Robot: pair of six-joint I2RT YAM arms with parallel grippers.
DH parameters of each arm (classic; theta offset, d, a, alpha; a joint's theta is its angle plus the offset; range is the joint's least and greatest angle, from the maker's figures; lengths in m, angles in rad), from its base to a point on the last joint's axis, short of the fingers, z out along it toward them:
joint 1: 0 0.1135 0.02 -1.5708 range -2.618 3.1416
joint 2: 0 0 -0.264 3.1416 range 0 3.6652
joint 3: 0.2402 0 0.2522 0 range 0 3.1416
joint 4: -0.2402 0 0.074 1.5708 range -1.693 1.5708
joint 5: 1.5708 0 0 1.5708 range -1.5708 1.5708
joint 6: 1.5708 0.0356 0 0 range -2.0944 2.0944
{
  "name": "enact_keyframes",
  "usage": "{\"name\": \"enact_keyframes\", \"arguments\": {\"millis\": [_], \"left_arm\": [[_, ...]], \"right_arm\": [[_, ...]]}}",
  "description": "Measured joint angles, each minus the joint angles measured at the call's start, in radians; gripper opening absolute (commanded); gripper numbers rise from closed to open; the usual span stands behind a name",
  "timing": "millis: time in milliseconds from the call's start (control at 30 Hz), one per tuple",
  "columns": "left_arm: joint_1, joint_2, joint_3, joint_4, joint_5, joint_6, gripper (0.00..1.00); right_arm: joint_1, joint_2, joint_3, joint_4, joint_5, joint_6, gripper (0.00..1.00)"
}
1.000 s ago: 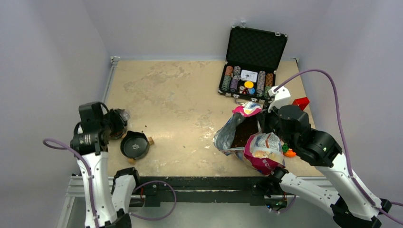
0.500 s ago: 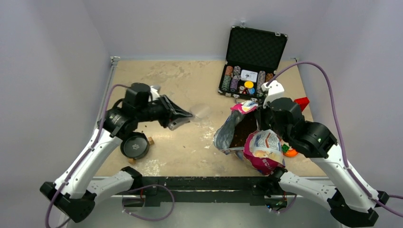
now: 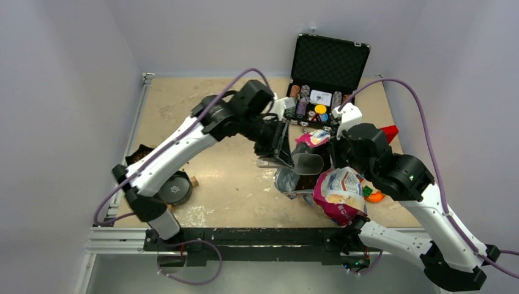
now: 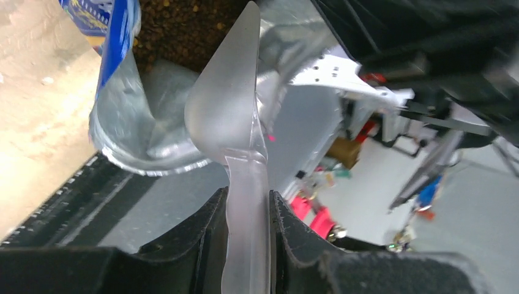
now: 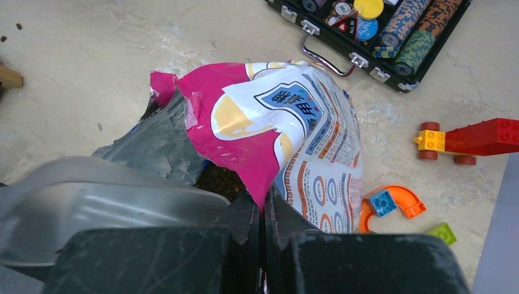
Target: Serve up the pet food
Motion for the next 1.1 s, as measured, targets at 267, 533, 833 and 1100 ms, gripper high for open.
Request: {"name": "enact_keyframes", "arguments": {"millis": [267,533,833,1100], "left_arm": [[-0.142,0.384,0.302,-0.229,-0.279,0.261,0.00],[-0.263,0.418,0.232,-0.156,-0.501,0.413,0.00],[-0.227,0.419,-0.074,0.243,-0.251,0.443,0.00],[-0.136,0.412,-0.249,0.563,0.178,0.453,0.00]], "right_arm": [[-0.002,-0.010,0.008,-0.016,-0.026,-0.018,0.00],[-0.003,-0.053,0.007,-0.034,-0.040,-0.008,0.00],[-0.009,-0.129,-0.024,-0.066,-0.024,0.012,0.00],[-0.009,-0.162,-0.042,-0.071,-0.018,0.037,0.00]]}}
